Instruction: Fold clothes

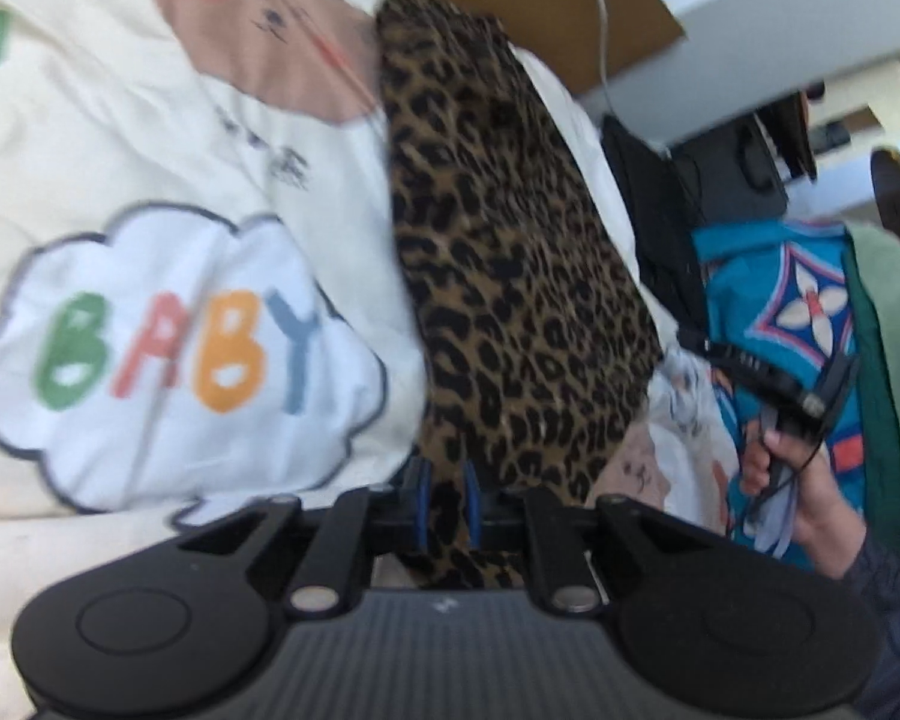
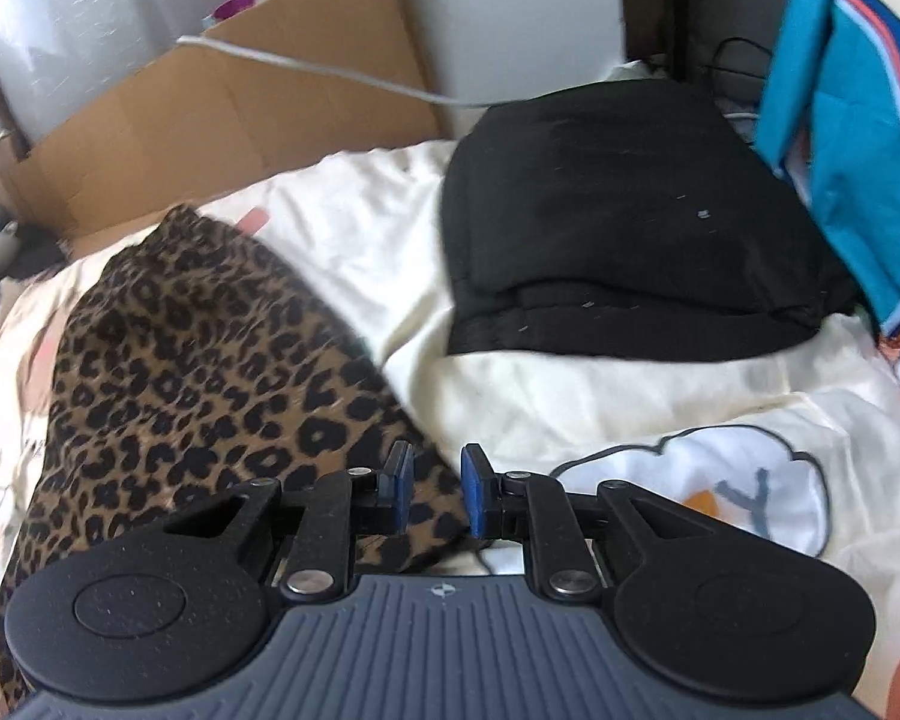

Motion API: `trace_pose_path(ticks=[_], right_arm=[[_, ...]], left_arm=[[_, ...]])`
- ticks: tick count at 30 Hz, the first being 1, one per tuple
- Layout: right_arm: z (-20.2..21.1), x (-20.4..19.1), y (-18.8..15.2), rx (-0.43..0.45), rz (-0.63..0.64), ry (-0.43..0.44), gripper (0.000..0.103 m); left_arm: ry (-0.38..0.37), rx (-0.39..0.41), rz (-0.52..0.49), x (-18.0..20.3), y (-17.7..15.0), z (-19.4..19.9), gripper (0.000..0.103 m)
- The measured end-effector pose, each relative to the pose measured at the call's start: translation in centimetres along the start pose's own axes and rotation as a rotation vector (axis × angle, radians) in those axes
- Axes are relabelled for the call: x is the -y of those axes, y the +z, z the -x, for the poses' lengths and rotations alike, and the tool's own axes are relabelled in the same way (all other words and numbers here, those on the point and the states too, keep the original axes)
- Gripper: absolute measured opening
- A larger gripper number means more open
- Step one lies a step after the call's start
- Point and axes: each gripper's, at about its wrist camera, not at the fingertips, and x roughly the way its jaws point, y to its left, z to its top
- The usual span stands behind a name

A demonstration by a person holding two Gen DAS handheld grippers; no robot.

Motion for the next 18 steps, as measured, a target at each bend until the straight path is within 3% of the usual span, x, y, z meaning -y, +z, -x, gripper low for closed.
trace_pose_path(ticks=[5,10,18], right_arm=[[-1.5,0.3,-0.8,-0.05,0.011,-0.016,0.023],[-2.6,1.2,-1.0,-0.077,0.009,-0.031,0.025],[-2.4,1.7,-0.8,-0.072,0.003,-0.001,0.027]], left_arm=[[0.043,-0.039,-0.006,-0.5,-0.7,-2.3,0.003],[0.054,-0.039,-0.009,-0.3,-0.4,-2.0,0.003],[0.037,-0.033,0.014,0.2,-1.2,0.4,0.028]])
